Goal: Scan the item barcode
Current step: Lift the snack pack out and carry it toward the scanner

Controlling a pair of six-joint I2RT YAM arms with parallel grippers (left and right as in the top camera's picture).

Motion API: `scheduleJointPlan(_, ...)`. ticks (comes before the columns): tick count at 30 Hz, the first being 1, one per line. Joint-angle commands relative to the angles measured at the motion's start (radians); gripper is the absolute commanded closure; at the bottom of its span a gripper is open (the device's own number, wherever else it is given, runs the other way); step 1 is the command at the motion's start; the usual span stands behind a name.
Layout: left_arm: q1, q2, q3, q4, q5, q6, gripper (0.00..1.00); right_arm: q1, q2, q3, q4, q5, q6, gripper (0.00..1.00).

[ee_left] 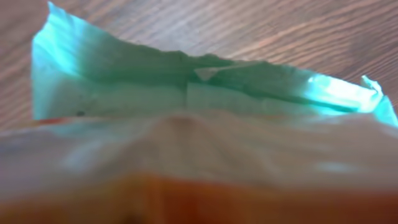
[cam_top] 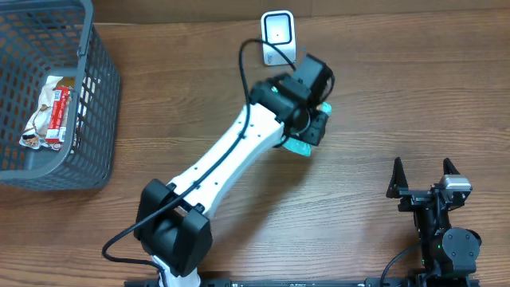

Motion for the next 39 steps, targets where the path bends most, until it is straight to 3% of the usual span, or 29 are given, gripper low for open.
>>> scheduleJointPlan(1,-0.047,-0.009,-0.097,0.092,-0.029,-0.062,0.63,-0.004,-0.01,-0.01,0.005,0.008,0.003,0.0)
scheduleJointPlan(14,-0.133,-0.007,-0.263,0.246,-0.112,-0.138,0.6,-0.004,-0.01,-0.01,0.005,0.008,0.003,0.0)
scheduleJointPlan(39,-0.151,0.09,-0.27,0.335,-0.153,-0.178,0.54,-0.004,-0.01,-0.01,0.004,0.008,0.003,0.0)
